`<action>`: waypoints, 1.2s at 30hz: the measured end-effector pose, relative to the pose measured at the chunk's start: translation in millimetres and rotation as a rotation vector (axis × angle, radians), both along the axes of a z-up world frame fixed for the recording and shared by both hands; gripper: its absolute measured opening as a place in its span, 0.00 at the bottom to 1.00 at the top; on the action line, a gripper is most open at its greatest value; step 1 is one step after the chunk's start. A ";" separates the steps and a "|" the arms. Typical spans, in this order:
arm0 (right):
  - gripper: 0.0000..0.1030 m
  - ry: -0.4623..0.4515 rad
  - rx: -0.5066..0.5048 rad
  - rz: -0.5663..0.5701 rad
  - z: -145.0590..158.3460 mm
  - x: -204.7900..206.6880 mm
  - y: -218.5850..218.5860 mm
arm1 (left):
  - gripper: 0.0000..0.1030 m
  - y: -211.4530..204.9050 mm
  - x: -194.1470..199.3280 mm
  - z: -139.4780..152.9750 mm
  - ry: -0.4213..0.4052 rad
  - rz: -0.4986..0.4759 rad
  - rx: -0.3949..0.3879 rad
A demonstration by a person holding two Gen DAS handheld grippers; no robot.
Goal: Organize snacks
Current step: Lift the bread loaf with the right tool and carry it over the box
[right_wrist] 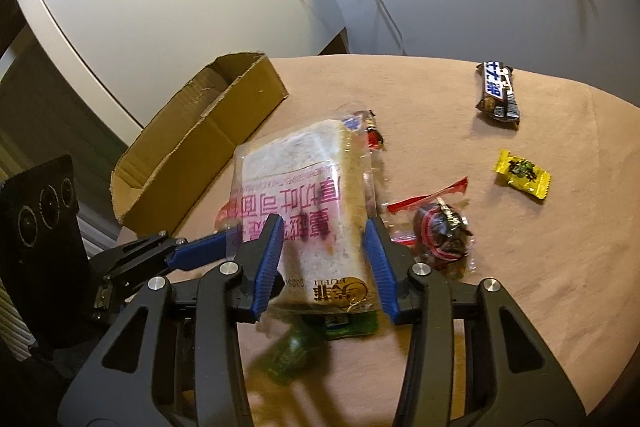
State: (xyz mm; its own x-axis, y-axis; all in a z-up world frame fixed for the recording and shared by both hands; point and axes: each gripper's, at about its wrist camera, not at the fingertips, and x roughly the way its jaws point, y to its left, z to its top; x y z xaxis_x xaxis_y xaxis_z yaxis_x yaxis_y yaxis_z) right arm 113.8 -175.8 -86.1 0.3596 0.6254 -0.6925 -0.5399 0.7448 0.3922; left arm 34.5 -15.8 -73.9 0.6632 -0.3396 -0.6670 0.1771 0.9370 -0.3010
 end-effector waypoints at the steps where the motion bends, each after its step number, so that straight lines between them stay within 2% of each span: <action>1: 0.43 -0.005 0.005 -0.002 2.0 -1.6 1.1 | 0.43 1.3 -1.3 1.6 -0.007 0.001 -0.002; 10: 0.43 -0.027 0.050 0.003 21.8 -8.0 14.2 | 0.43 12.5 -16.3 23.6 -0.106 0.033 0.025; 21: 0.43 -0.077 0.093 0.050 49.9 -16.8 58.7 | 0.43 55.8 -29.4 45.4 -0.199 0.126 0.019; 36: 0.43 -0.111 0.101 0.160 63.6 -22.5 136.0 | 0.43 121.5 -47.2 50.1 -0.235 0.258 0.008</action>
State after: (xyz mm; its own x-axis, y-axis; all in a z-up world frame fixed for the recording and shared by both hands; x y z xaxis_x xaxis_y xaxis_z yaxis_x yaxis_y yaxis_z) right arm 91.3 -39.8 -22.5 0.3203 0.7449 -0.5853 -0.6923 0.6058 0.3921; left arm -12.8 105.7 -23.8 0.8621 -0.1365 -0.4879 -0.0020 0.9621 -0.2727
